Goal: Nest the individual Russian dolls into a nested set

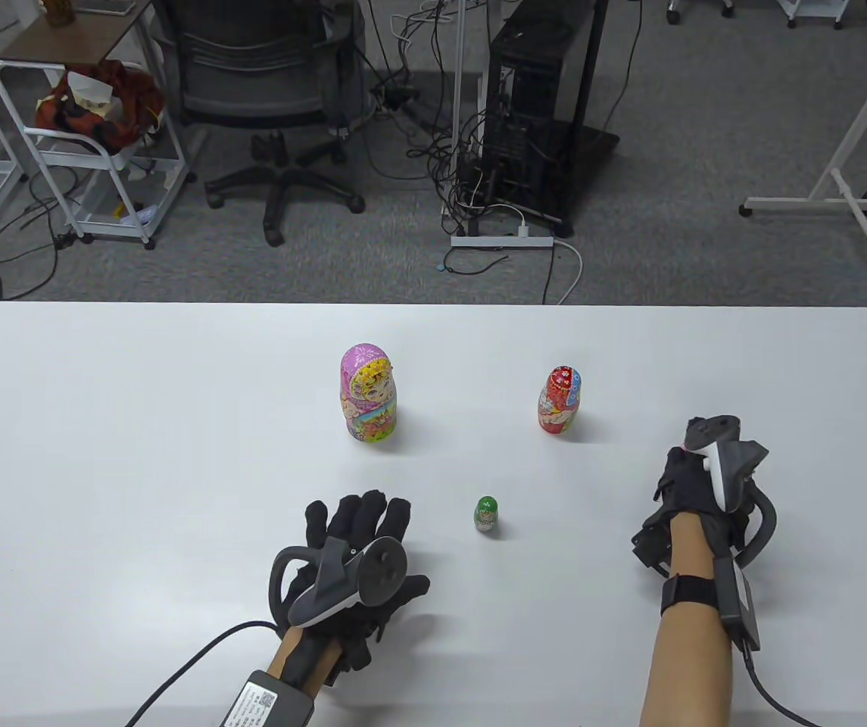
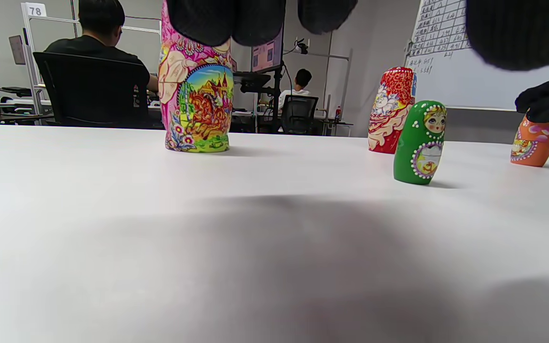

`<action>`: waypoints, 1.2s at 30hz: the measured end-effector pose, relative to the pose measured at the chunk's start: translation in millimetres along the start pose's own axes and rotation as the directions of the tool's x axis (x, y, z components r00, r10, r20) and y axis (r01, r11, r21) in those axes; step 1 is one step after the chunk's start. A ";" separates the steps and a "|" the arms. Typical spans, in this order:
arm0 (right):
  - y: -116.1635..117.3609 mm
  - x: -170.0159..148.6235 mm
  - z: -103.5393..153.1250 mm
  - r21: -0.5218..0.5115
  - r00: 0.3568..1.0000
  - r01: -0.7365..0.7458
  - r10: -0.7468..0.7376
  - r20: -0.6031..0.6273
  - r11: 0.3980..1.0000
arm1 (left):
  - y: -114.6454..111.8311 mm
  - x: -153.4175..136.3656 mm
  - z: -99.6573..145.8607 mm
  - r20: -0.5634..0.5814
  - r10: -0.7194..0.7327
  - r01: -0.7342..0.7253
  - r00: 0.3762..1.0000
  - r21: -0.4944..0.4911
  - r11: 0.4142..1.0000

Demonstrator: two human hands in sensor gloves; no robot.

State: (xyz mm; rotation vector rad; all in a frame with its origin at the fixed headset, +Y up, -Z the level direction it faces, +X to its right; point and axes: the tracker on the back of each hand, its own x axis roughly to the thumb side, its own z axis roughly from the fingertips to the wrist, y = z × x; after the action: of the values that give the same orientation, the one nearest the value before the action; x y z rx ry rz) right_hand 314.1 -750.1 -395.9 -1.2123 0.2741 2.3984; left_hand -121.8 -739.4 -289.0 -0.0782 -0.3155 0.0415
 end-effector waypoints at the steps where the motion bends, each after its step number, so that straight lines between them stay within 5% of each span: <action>1: 0.4 0.1 -0.6 -0.003 1.000 0.013 -0.013 -0.003 1.000 | -0.5 0.6 0.3 0.004 0.017 -0.017 1.000 -0.009 1.000; 6: -1.8 8.4 6.8 -0.077 0.993 -0.101 0.105 0.045 0.992 | 3.4 4.8 2.2 0.016 0.045 -0.045 0.999 0.007 0.999; 10: -4.7 24.2 38.0 -0.006 0.950 0.062 -0.057 0.308 0.998 | 3.8 2.7 3.7 0.014 0.064 -0.064 0.998 0.005 0.998; 12: -11.2 34.6 62.4 0.038 0.868 0.119 -0.123 0.480 0.992 | 6.0 1.8 4.6 0.011 0.085 -0.085 0.996 0.018 0.996; 15: -16.8 48.8 107.6 0.176 0.651 0.145 -0.227 0.724 0.974 | 9.9 1.8 6.6 0.016 0.103 -0.104 0.995 0.049 0.993; 18: -10.6 54.3 152.1 0.284 0.469 0.062 -0.279 0.838 0.957 | 12.7 2.5 9.3 0.025 0.128 -0.130 0.991 0.081 0.988; 26: 33.4 39.4 227.1 0.419 0.144 0.023 -0.418 0.897 0.908 | 23.3 12.3 18.2 0.087 0.147 -0.163 0.985 0.219 0.962; 36: 52.8 26.9 238.2 0.396 0.090 -0.018 -0.393 0.915 0.918 | 21.0 27.0 20.0 0.146 0.149 -0.182 0.978 0.244 0.953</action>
State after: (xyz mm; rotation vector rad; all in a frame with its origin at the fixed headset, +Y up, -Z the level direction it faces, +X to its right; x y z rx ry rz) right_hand 105.0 -702.6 -276.3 0.7035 0.0118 2.2005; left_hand -103.0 -715.6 -263.4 0.1560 -0.4273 0.2549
